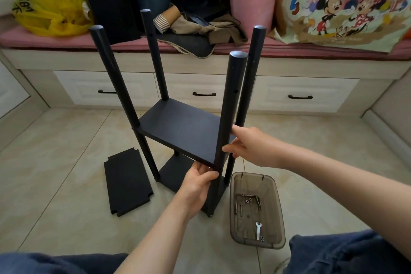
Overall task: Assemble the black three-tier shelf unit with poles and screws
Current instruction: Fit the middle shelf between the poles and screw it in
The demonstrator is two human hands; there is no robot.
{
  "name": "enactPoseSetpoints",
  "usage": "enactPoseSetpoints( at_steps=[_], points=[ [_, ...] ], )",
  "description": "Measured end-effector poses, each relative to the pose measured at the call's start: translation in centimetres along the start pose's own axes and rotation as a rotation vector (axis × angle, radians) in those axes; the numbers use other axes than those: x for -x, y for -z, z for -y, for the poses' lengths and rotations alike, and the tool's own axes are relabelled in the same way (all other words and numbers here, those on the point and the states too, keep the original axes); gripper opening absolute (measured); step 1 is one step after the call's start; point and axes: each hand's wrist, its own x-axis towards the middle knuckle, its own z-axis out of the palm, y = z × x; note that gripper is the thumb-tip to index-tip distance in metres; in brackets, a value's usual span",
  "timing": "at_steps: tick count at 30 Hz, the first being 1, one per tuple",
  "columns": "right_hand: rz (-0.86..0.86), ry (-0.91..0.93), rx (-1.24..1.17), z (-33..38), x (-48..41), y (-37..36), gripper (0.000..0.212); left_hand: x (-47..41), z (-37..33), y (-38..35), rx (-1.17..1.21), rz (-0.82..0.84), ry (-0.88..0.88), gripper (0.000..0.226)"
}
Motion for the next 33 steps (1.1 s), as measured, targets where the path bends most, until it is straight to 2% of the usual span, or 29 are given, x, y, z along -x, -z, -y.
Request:
enactPoseSetpoints(
  at_steps=[5, 11, 22, 27, 33],
  points=[
    [-0.02, 0.013, 0.023, -0.2, 0.0, -0.1, 0.049, -0.2, 0.0, -0.5, -0.112, -0.095, -0.021, 0.058],
    [-0.04, 0.025, 0.052, -0.5, 0.1, -0.4, 0.046, 0.2, -0.1, -0.3, -0.045, -0.052, -0.011, 0.066],
    [-0.03, 0.017, -0.052, -0.6, 0.1, -0.5, 0.035, 0.1, 0.0, 0.2, -0.12, -0.059, 0.004, 0.057],
    [-0.029, -0.095, -0.038, -3.0, 1.4, -0.4, 0.028, -0.1, -0.1, 0.4, -0.125, -0.053, 0.01, 0.058],
    [0.086, -0.338, -0.109, -9.8, 2.5, -3.6, 0.022, -0.1, -0.4, 0.1, -0.065, -0.057, 0.009, 0.061]
  ],
)
